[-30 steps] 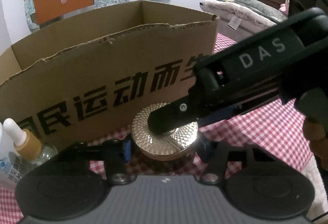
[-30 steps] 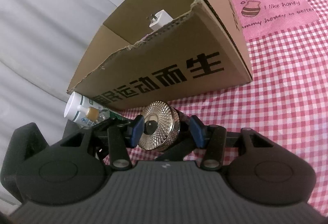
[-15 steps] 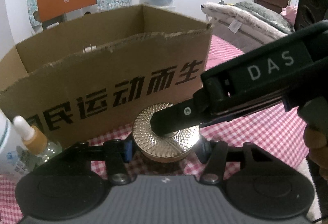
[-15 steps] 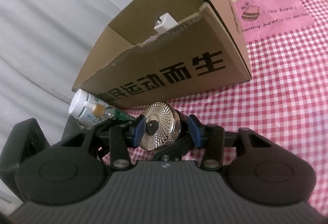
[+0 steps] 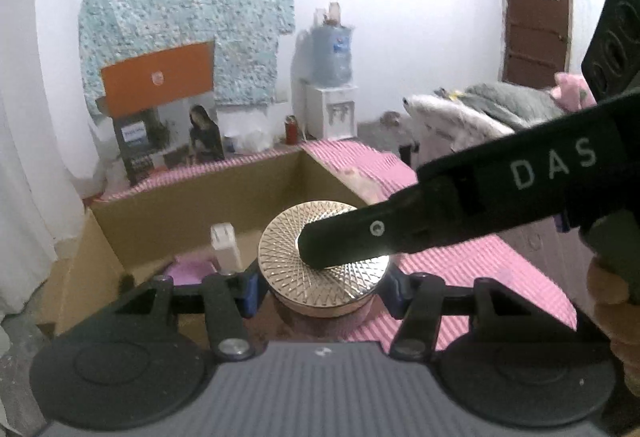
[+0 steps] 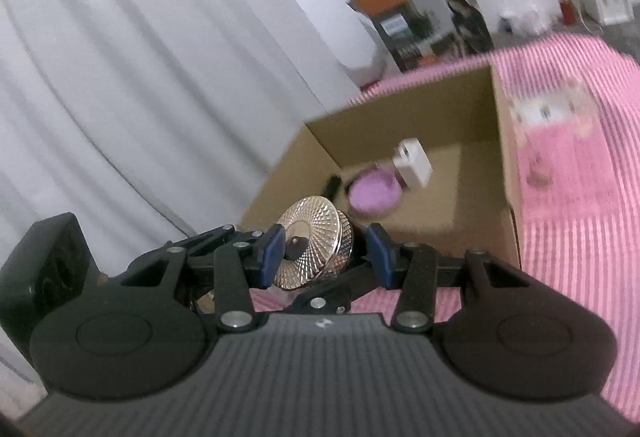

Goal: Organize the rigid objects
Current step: 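Carry the gold-lidded jar into the box and open the right gripper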

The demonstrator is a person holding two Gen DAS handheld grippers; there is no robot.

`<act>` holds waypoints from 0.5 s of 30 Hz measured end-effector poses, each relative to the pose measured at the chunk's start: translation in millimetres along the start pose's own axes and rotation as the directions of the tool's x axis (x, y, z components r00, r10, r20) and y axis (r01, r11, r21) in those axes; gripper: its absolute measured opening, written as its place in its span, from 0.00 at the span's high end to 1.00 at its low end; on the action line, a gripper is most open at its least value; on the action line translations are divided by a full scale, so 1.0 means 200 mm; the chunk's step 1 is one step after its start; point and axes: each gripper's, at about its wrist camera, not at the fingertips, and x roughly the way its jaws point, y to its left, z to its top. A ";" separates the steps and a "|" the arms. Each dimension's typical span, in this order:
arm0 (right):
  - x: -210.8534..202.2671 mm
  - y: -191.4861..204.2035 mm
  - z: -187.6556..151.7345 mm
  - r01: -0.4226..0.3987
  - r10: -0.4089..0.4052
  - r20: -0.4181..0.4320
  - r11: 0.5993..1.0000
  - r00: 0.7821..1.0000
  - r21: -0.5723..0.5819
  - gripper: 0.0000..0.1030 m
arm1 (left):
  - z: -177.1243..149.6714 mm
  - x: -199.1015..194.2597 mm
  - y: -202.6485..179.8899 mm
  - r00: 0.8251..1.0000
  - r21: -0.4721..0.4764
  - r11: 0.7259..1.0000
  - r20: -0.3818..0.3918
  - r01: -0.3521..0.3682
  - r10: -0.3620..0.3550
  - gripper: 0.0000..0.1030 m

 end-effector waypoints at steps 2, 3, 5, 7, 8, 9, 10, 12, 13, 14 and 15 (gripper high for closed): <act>0.03 0.01 0.08 -0.010 0.010 -0.006 1.000 1.000 -0.008 0.57 | 0.07 0.02 0.04 1.000 -0.025 1.000 -0.010 -0.001 0.001 0.45; 0.05 0.01 0.13 -0.011 0.011 -0.014 1.000 1.000 -0.010 0.57 | 0.11 0.05 0.07 1.000 -0.038 0.999 -0.021 -0.005 0.004 0.45; 0.12 0.00 0.23 -0.015 0.015 -0.041 1.000 0.999 -0.009 0.57 | 0.16 0.10 0.11 0.999 -0.049 0.999 -0.046 -0.019 0.017 0.45; 0.21 -0.02 0.32 -0.016 0.016 -0.082 1.000 0.997 0.002 0.57 | 0.21 0.18 0.17 0.996 -0.090 0.995 -0.087 -0.030 0.022 0.45; 0.27 -0.05 0.36 -0.014 0.015 -0.105 1.000 0.994 0.016 0.57 | 0.21 0.23 0.20 0.994 -0.112 0.993 -0.106 -0.033 0.021 0.45; 0.32 -0.07 0.41 -0.007 0.009 -0.127 1.000 0.992 0.022 0.57 | 0.23 0.28 0.23 0.992 -0.144 0.989 -0.127 -0.033 0.014 0.45; 0.37 -0.09 0.44 0.002 0.001 -0.147 1.000 0.989 0.023 0.57 | 0.23 0.33 0.26 0.989 -0.174 0.984 -0.147 -0.032 0.006 0.45; 0.46 -0.12 0.51 0.026 -0.021 -0.185 0.999 0.983 0.024 0.57 | 0.24 0.42 0.30 0.984 -0.226 0.974 -0.178 -0.033 -0.008 0.45; 0.50 -0.14 0.53 0.041 -0.037 -0.203 0.999 0.979 0.016 0.57 | 0.25 0.47 0.31 0.982 -0.252 0.967 -0.191 -0.037 -0.013 0.45; 0.53 -0.16 0.55 0.053 -0.050 -0.220 0.999 0.974 0.011 0.56 | 0.26 0.51 0.33 0.979 -0.270 0.962 -0.203 -0.041 -0.015 0.45; 0.57 -0.19 0.58 0.068 -0.063 -0.236 0.998 0.970 0.010 0.56 | 0.27 0.55 0.33 0.976 -0.282 0.958 -0.216 -0.048 -0.014 0.45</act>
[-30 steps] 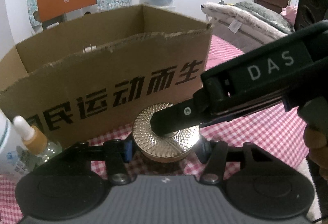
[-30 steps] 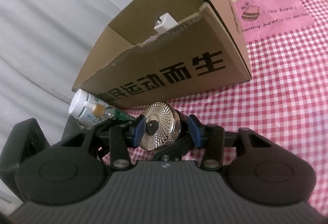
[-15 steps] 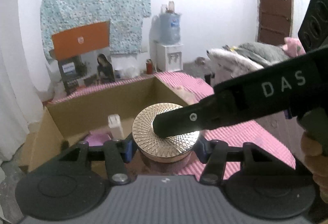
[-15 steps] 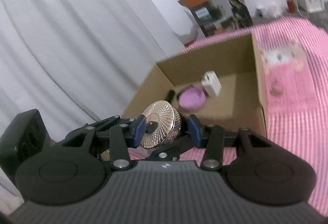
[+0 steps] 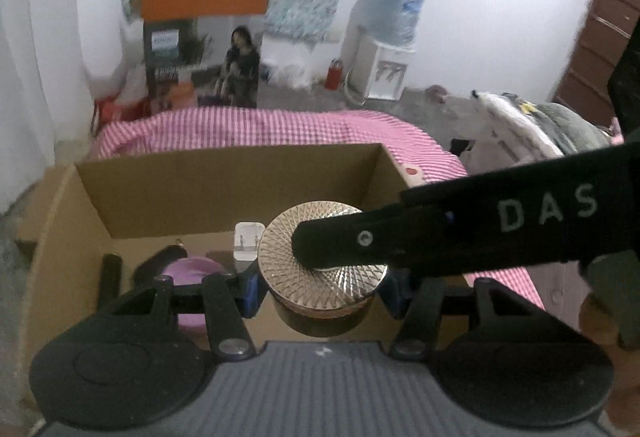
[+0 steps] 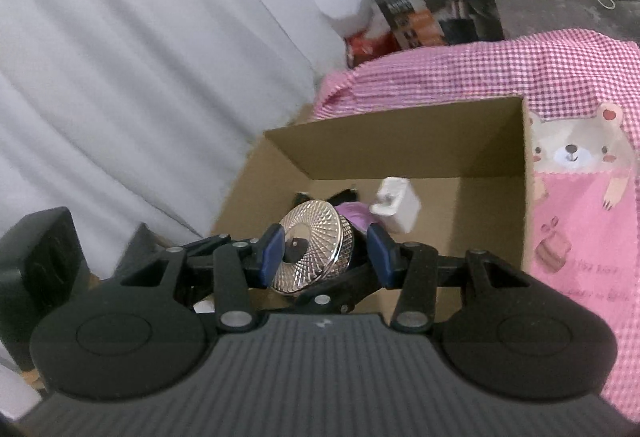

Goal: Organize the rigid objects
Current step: 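Carry the gold-lidded jar into the box and open the right gripper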

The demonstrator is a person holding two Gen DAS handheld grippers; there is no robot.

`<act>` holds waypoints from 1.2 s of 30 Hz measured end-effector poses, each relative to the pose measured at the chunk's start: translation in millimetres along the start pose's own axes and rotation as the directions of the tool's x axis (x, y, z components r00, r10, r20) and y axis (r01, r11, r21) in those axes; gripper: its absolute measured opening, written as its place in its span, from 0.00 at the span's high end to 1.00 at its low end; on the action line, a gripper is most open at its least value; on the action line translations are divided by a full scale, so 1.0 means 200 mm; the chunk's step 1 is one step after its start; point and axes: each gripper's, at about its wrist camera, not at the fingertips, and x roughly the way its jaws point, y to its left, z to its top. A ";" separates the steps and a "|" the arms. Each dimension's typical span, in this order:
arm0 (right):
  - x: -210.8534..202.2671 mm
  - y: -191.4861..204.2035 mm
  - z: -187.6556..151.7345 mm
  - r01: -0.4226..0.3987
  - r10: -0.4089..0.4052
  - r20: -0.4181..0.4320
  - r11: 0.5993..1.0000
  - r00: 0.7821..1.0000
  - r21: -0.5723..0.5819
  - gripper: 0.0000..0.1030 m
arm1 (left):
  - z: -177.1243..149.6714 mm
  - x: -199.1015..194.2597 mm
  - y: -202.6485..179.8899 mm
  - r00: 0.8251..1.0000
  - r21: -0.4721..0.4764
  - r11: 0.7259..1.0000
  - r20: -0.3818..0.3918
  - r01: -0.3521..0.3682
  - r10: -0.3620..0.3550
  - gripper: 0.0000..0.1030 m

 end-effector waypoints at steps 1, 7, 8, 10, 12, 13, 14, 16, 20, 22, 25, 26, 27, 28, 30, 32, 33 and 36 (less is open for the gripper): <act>0.02 -0.02 0.02 0.013 -0.013 -0.013 1.000 1.000 -0.001 0.56 | 0.02 0.05 0.01 1.000 -0.015 1.000 -0.014 -0.002 0.002 0.45; 0.19 -0.15 0.15 0.076 -0.075 -0.094 0.997 0.993 0.003 0.56 | 0.10 0.27 0.03 0.995 -0.087 0.996 -0.097 -0.017 0.008 0.45; 0.21 -0.17 0.17 0.083 -0.083 -0.101 0.997 0.991 -0.005 0.56 | 0.11 0.30 0.04 0.994 -0.099 0.995 -0.106 -0.019 0.009 0.45; 0.24 -0.19 0.19 0.092 -0.092 -0.113 0.996 0.989 -0.012 0.56 | 0.13 0.34 0.05 0.993 -0.125 0.992 -0.122 -0.018 0.003 0.45; 0.26 -0.20 0.21 0.101 -0.103 -0.121 0.995 0.987 -0.027 0.56 | 0.15 0.38 0.07 0.991 -0.154 0.988 -0.137 -0.019 -0.003 0.45; 0.26 -0.20 0.21 0.106 -0.110 -0.125 0.994 0.986 -0.035 0.56 | 0.15 0.39 0.08 0.989 -0.169 0.985 -0.145 -0.019 -0.006 0.45; 0.28 -0.20 0.22 0.114 -0.118 -0.128 0.993 0.985 -0.045 0.56 | 0.16 0.40 0.09 0.988 -0.183 0.983 -0.152 -0.018 -0.010 0.44; 0.30 -0.21 0.23 0.130 -0.138 -0.133 0.989 0.981 -0.066 0.56 | 0.17 0.44 0.08 0.987 -0.203 0.979 -0.158 -0.015 -0.018 0.44; 0.35 -0.23 0.25 0.166 -0.179 -0.122 0.980 0.976 -0.108 0.57 | 0.18 0.47 0.08 0.989 -0.230 0.973 -0.149 -0.015 -0.020 0.43; 0.35 -0.23 0.26 0.159 -0.171 -0.111 0.981 0.979 -0.109 0.57 | 0.19 0.47 0.08 0.989 -0.236 0.972 -0.146 -0.005 -0.031 0.43; 0.32 -0.25 0.25 0.139 -0.147 -0.093 0.987 0.985 -0.085 0.57 | 0.19 0.45 0.07 0.990 -0.230 0.973 -0.137 0.004 -0.036 0.41; 0.31 -0.26 0.25 0.134 -0.140 -0.084 0.988 0.987 -0.079 0.57 | 0.19 0.44 0.06 0.991 -0.224 0.975 -0.132 0.003 -0.034 0.39; 0.29 -0.26 0.25 0.126 -0.131 -0.074 0.990 0.989 -0.070 0.57 | 0.19 0.42 0.05 0.992 -0.215 0.977 -0.125 0.004 -0.032 0.37; 0.27 -0.26 0.24 0.120 -0.124 -0.064 0.991 0.990 -0.064 0.57 | 0.19 0.40 0.05 0.993 -0.207 0.978 -0.118 0.006 -0.031 0.37; 0.24 -0.26 0.23 0.110 -0.112 -0.037 0.993 0.993 -0.054 0.56 | 0.18 0.35 0.03 0.995 -0.189 0.982 -0.099 0.006 -0.025 0.33; 0.18 -0.24 0.21 0.095 -0.095 -0.006 0.994 0.995 -0.046 0.56 | 0.17 0.29 0.01 0.997 -0.164 0.986 -0.078 0.009 -0.022 0.28; 0.13 -0.23 0.19 0.085 -0.084 0.014 0.995 0.996 -0.043 0.56 | 0.16 0.26 0.00 0.997 -0.153 0.988 -0.069 0.008 -0.018 0.26; 0.00 -0.18 0.12 0.060 -0.057 0.072 0.997 0.996 -0.044 0.55 | 0.12 0.15 -0.04 0.999 -0.109 0.994 -0.038 0.019 -0.023 0.20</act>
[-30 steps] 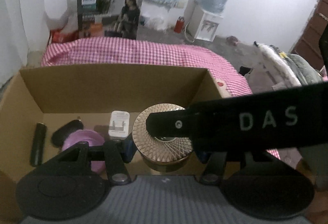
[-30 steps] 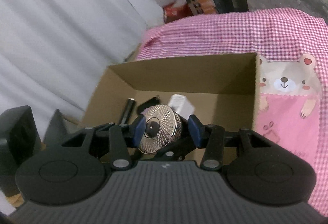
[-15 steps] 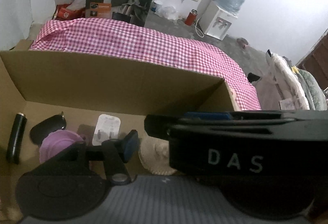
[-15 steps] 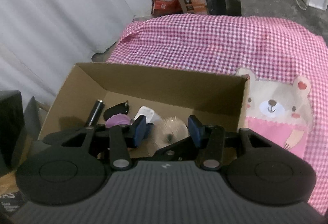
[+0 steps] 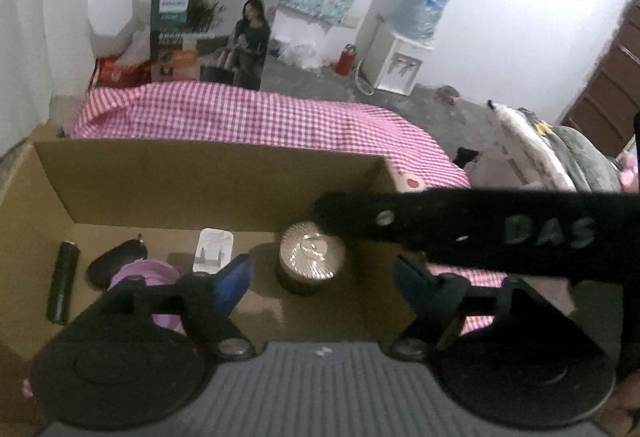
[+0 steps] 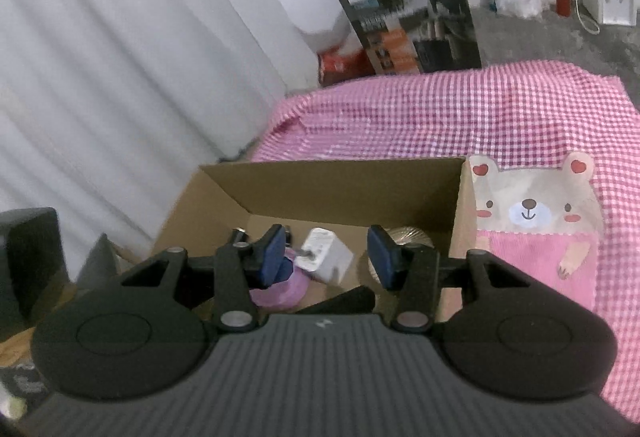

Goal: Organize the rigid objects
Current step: 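Carry the gold-lidded jar into the box and open the right gripper, then move the right gripper out of the box to the dropper bottle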

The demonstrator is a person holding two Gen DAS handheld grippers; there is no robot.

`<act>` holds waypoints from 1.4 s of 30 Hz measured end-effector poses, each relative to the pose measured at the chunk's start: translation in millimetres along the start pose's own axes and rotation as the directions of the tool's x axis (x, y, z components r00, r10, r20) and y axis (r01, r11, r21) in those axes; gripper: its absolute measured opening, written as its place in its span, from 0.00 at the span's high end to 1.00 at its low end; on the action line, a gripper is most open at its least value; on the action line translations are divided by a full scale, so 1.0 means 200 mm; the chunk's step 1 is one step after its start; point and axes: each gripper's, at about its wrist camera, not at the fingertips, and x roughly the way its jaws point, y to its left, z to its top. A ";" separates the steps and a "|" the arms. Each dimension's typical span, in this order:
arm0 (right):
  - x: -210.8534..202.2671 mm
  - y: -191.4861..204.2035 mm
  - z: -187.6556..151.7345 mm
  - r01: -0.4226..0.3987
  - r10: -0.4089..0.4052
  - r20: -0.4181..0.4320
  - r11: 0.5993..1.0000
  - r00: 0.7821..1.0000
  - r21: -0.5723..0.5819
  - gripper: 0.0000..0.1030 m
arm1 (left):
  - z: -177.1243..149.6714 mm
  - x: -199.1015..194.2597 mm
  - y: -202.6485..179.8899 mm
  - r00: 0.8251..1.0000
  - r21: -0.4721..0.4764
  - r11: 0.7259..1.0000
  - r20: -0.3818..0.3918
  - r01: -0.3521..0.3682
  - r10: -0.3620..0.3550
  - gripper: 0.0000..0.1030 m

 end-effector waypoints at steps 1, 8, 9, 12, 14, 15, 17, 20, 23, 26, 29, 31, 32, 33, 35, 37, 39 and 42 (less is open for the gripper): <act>-0.05 0.02 -0.02 -0.008 0.008 0.017 1.000 1.000 0.002 0.55 | -0.02 -0.04 -0.01 1.000 0.016 1.000 0.014 0.003 -0.004 0.19; -0.42 0.13 -0.26 -0.093 0.092 0.182 0.996 0.979 -0.001 0.43 | -0.24 -0.37 -0.08 0.990 0.191 0.981 0.142 -0.016 -0.011 0.09; -0.48 0.15 -0.31 -0.103 0.103 0.204 0.995 0.974 -0.010 0.43 | -0.28 -0.42 -0.08 0.989 0.216 0.976 0.149 -0.011 -0.022 0.09; -0.58 0.20 -0.47 -0.136 0.139 0.246 0.990 0.959 -0.030 0.41 | -0.42 -0.55 -0.06 0.985 0.282 0.959 0.163 0.002 -0.050 0.08; -0.62 0.23 -0.56 -0.155 0.159 0.256 0.987 0.953 -0.037 0.41 | -0.51 -0.62 -0.03 0.984 0.307 0.952 0.172 -0.005 -0.050 0.08; -0.63 0.25 -0.60 -0.163 0.168 0.260 0.986 0.951 -0.041 0.41 | -0.55 -0.65 -0.01 0.983 0.312 0.950 0.177 -0.005 -0.053 0.07; -0.64 0.28 -0.68 -0.175 0.181 0.258 0.983 0.949 -0.048 0.41 | -0.61 -0.69 0.04 0.983 0.310 0.951 0.174 0.000 -0.057 0.07; -0.59 0.33 -0.78 -0.180 0.187 0.235 0.982 0.954 -0.052 0.41 | -0.71 -0.74 0.11 0.984 0.297 0.955 0.173 -0.001 -0.052 0.07; -0.52 0.40 -0.85 -0.183 0.193 0.191 0.981 0.962 -0.067 0.41 | -0.82 -0.75 0.16 0.981 0.302 0.953 0.187 -0.018 -0.041 0.07; -0.44 0.46 -0.91 -0.175 0.186 0.147 0.981 0.972 -0.084 0.41 | -0.90 -0.70 0.19 0.984 0.318 0.948 0.172 -0.021 -0.035 0.07; -0.34 0.53 -0.95 -0.166 0.175 0.092 0.981 0.980 -0.104 0.41 | -0.97 -0.63 0.22 0.989 0.320 0.947 0.144 -0.029 -0.018 0.08; -0.26 0.56 -0.96 -0.162 0.169 0.051 0.980 0.984 -0.119 0.43 | -1.01 -0.58 0.25 0.991 0.321 0.947 0.136 -0.028 -0.017 0.08; -0.22 0.57 -0.94 -0.160 0.166 0.033 0.979 0.986 -0.130 0.45 | -1.02 -0.55 0.26 0.991 0.319 0.947 0.133 -0.033 -0.010 0.09; -0.18 0.59 -0.94 -0.154 0.158 0.015 0.977 0.987 -0.146 0.46 | -1.04 -0.53 0.27 0.992 0.317 0.948 0.129 -0.036 -0.006 0.09; -0.10 0.62 -0.92 -0.147 0.147 -0.015 0.973 0.989 -0.176 0.53 | -1.06 -0.49 0.29 0.992 0.315 0.948 0.127 -0.045 0.005 0.12; -0.03 0.65 -0.91 -0.145 0.139 -0.042 0.968 0.989 -0.207 0.57 | -1.07 -0.44 0.30 0.992 0.321 0.945 0.125 -0.059 0.019 0.15; 0.05 0.68 -0.91 -0.138 0.126 -0.067 0.961 0.990 -0.241 0.63 | -1.09 -0.41 0.32 0.990 0.328 0.942 0.135 -0.073 0.030 0.17; 0.14 0.71 -0.91 -0.123 0.101 -0.091 0.950 0.991 -0.286 0.67 | -1.09 -0.37 0.34 0.992 0.319 0.946 0.125 -0.058 0.019 0.17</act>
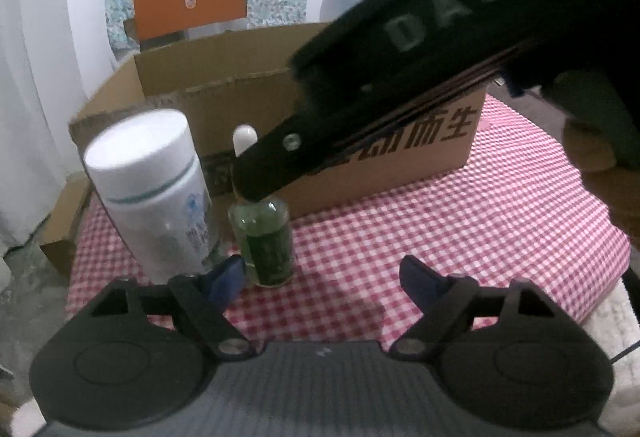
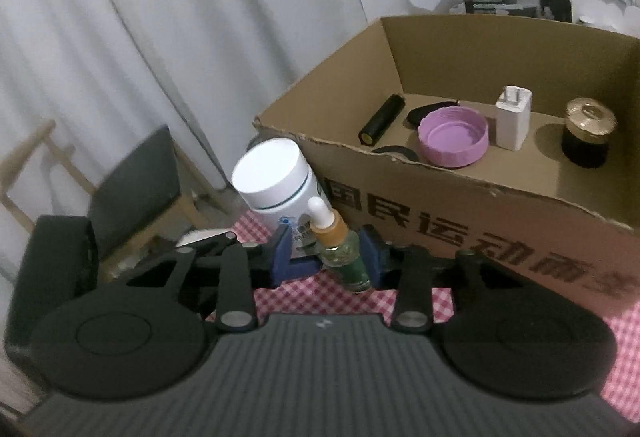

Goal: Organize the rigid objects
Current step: 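Move the right gripper out of the box to the dropper bottle, then close the right gripper around the green dropper bottle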

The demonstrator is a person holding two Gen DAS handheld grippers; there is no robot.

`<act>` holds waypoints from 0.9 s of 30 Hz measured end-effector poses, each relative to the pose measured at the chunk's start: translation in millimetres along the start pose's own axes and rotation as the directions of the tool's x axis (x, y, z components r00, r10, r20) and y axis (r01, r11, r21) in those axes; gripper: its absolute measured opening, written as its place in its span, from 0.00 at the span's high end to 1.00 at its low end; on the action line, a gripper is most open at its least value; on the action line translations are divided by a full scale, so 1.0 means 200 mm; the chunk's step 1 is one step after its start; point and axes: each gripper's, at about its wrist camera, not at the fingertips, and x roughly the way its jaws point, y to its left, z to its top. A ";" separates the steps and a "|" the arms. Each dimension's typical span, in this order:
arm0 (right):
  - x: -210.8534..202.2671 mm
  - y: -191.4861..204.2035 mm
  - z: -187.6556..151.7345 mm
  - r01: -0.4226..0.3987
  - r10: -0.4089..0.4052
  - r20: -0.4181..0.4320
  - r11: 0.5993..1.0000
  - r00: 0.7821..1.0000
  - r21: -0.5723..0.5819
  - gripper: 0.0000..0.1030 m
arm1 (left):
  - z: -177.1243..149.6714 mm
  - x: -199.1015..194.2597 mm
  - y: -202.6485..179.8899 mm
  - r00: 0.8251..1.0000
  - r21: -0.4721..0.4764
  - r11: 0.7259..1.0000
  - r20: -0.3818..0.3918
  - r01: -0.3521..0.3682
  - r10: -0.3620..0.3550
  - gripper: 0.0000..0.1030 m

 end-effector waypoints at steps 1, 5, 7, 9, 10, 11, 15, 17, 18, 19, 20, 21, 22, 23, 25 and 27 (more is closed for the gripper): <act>0.02 0.00 0.01 0.001 -0.001 -0.005 1.000 1.000 -0.008 0.70 | -0.01 0.01 0.00 1.000 -0.001 1.000 -0.001 0.002 -0.002 0.17; 0.09 -0.01 0.03 0.001 -0.001 -0.023 1.000 1.000 -0.018 0.75 | -0.01 0.04 0.01 1.000 0.009 1.000 0.009 -0.004 0.004 0.17; 0.11 -0.02 0.03 0.006 -0.006 -0.021 1.000 1.000 -0.019 0.75 | 0.00 0.05 0.02 1.000 0.002 1.000 0.015 -0.003 0.003 0.17; 0.11 -0.02 0.04 0.007 -0.007 -0.024 1.000 1.000 -0.014 0.75 | 0.00 0.05 0.03 1.000 -0.006 1.000 0.019 0.006 -0.006 0.17; 0.10 -0.03 0.04 0.008 -0.009 -0.024 1.000 1.000 -0.014 0.75 | 0.01 0.05 0.03 1.000 -0.011 1.000 0.020 0.012 -0.011 0.17; 0.10 -0.03 0.04 0.011 -0.012 -0.024 1.000 1.000 -0.011 0.75 | 0.01 0.05 0.03 1.000 -0.017 1.000 0.021 0.019 -0.019 0.17; 0.05 -0.05 0.01 0.026 -0.025 -0.024 1.000 0.999 0.011 0.75 | 0.02 0.06 0.01 0.998 -0.018 0.998 0.024 0.059 -0.058 0.17; 0.01 -0.06 -0.01 0.039 -0.038 -0.020 0.999 0.999 0.027 0.75 | 0.03 0.07 -0.02 0.996 0.001 0.997 0.024 0.080 -0.080 0.17; -0.01 -0.08 -0.02 0.047 -0.046 -0.017 0.998 0.999 0.036 0.75 | 0.04 0.07 -0.04 0.996 0.015 0.996 0.023 0.091 -0.091 0.17; -0.03 -0.08 -0.04 0.055 -0.055 -0.014 0.997 0.998 0.045 0.75 | 0.04 0.08 -0.06 0.995 0.028 0.995 0.023 0.100 -0.100 0.17; -0.05 -0.10 -0.05 0.062 -0.062 -0.012 0.996 0.998 0.057 0.75 | 0.05 0.08 -0.09 0.993 0.039 0.993 0.023 0.111 -0.112 0.17; -0.07 -0.11 -0.06 0.069 -0.069 -0.009 0.995 0.998 0.070 0.75 | 0.05 0.09 -0.11 0.992 0.046 0.992 0.024 0.122 -0.123 0.17; -0.09 -0.13 -0.08 0.077 -0.076 -0.005 0.994 0.997 0.081 0.75 | 0.05 0.09 -0.13 0.991 0.050 0.990 0.024 0.134 -0.135 0.17; -0.12 -0.14 -0.10 0.085 -0.086 -0.001 0.992 0.996 0.093 0.75 | 0.06 0.09 -0.14 0.989 0.054 0.988 0.023 0.146 -0.147 0.18; -0.15 -0.17 -0.12 0.096 -0.098 0.010 0.989 0.995 0.117 0.74 | 0.06 0.10 -0.16 0.987 0.058 0.986 0.022 0.158 -0.159 0.20; -0.19 -0.19 -0.14 0.108 -0.112 0.020 0.985 0.994 0.133 0.73 | 0.07 0.10 -0.16 0.988 0.051 0.987 0.019 0.149 -0.151 0.23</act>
